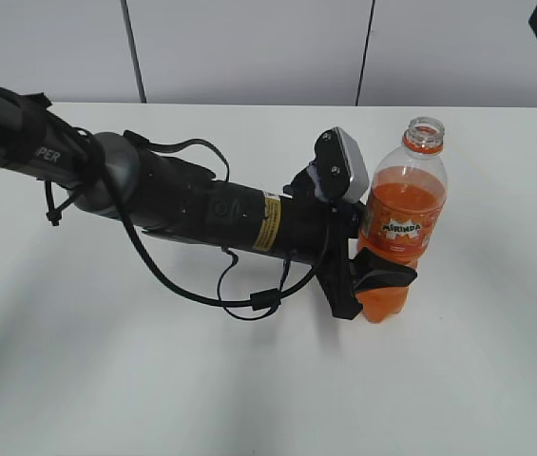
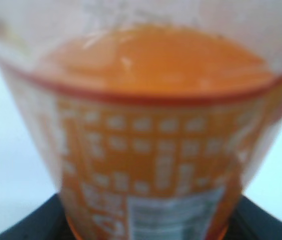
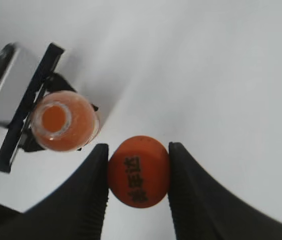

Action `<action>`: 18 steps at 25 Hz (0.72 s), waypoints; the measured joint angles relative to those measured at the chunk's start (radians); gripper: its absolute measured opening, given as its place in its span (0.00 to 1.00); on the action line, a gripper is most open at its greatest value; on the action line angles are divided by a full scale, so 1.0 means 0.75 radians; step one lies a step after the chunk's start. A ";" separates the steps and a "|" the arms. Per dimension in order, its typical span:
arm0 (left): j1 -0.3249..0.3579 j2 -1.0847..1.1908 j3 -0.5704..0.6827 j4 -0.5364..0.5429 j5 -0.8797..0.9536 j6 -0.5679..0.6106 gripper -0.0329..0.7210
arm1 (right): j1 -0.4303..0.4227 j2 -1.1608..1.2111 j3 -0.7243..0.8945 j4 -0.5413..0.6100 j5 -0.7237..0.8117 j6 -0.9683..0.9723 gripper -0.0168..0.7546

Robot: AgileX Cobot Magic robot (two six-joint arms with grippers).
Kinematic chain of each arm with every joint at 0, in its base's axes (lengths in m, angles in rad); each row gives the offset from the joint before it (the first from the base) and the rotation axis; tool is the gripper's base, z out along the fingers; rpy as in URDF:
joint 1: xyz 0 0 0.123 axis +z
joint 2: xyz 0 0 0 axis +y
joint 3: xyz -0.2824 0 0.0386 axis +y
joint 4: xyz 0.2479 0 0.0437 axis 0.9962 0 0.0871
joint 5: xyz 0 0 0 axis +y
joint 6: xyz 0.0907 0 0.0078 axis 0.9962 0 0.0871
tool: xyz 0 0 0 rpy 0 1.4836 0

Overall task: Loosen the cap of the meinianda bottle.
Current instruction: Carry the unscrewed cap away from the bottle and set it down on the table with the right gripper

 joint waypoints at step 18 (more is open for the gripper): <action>0.000 0.000 0.000 0.000 -0.001 0.000 0.56 | -0.548 -0.002 0.332 0.094 -0.211 0.004 0.37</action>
